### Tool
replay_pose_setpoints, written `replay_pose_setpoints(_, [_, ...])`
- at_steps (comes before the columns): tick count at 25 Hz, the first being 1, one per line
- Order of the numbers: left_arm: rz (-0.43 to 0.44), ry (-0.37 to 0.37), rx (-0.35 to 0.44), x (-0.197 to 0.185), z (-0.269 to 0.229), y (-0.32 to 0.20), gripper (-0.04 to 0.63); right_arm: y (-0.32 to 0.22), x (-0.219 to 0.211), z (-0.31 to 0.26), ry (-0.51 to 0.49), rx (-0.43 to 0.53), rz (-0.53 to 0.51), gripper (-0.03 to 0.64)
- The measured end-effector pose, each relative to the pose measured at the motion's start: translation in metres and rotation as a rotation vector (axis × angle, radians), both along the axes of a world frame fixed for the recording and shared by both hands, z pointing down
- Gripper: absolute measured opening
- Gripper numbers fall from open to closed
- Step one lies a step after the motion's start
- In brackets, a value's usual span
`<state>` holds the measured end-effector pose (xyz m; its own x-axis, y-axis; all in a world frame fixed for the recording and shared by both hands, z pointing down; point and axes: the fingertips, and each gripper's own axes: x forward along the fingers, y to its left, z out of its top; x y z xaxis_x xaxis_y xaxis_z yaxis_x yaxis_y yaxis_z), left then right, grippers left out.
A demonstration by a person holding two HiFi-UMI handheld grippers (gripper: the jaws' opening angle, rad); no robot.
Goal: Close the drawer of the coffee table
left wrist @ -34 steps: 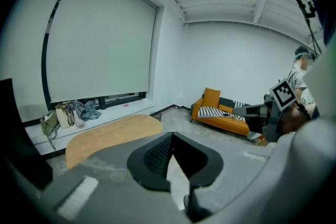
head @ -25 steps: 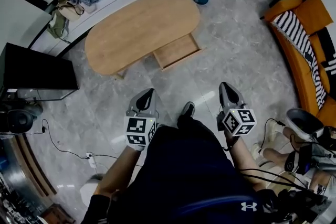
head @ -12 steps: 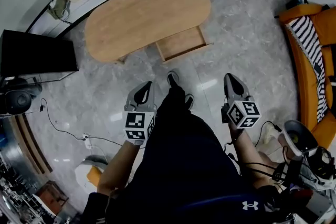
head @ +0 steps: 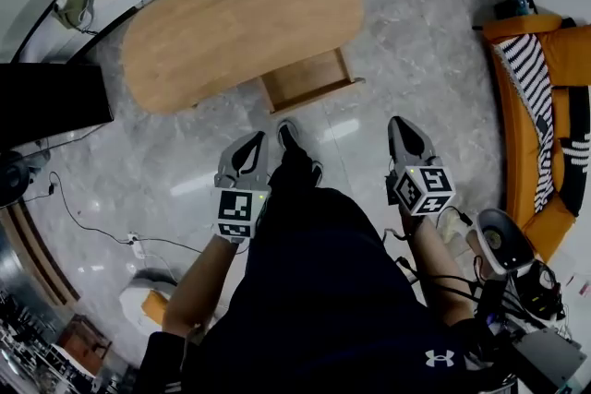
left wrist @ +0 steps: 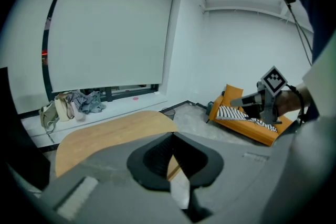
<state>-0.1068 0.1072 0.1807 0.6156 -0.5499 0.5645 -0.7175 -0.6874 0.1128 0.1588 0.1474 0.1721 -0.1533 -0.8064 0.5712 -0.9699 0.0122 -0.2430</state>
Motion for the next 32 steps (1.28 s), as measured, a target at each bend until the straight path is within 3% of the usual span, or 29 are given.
replay_pose_setpoints(3, [0.04, 0.009, 0.028, 0.003, 0.005, -0.013, 0.002, -0.024, 0.001, 0.005, -0.015, -0.013, 0.017, 0.002])
replay_pose_setpoints(8, [0.043, -0.015, -0.009, 0.002, 0.028, -0.032, 0.002, -0.048, 0.009, 0.019, 0.039, -0.041, -0.005, 0.003])
replay_pose_setpoints(11, [0.052, -0.097, -0.021, -0.003, 0.051, -0.036, 0.002, -0.054, 0.016, 0.039, 0.062, -0.078, -0.034, 0.003])
replay_pose_setpoints(15, [0.043, -0.18, -0.058, -0.002, 0.087, -0.04, 0.0, -0.066, 0.027, 0.072, 0.074, -0.084, -0.099, 0.003])
replay_pose_setpoints(21, [0.065, -0.143, -0.012, 0.014, 0.116, -0.054, 0.002, -0.082, 0.033, 0.141, 0.091, -0.147, -0.229, 0.003])
replay_pose_setpoints(26, [0.029, -0.18, -0.074, 0.018, 0.166, -0.047, 0.006, -0.088, 0.055, 0.192, 0.119, -0.189, -0.308, 0.003])
replay_pose_setpoints(32, [0.047, -0.247, -0.118, 0.019, 0.225, -0.026, 0.07, -0.083, 0.073, 0.247, 0.146, -0.237, -0.396, 0.003])
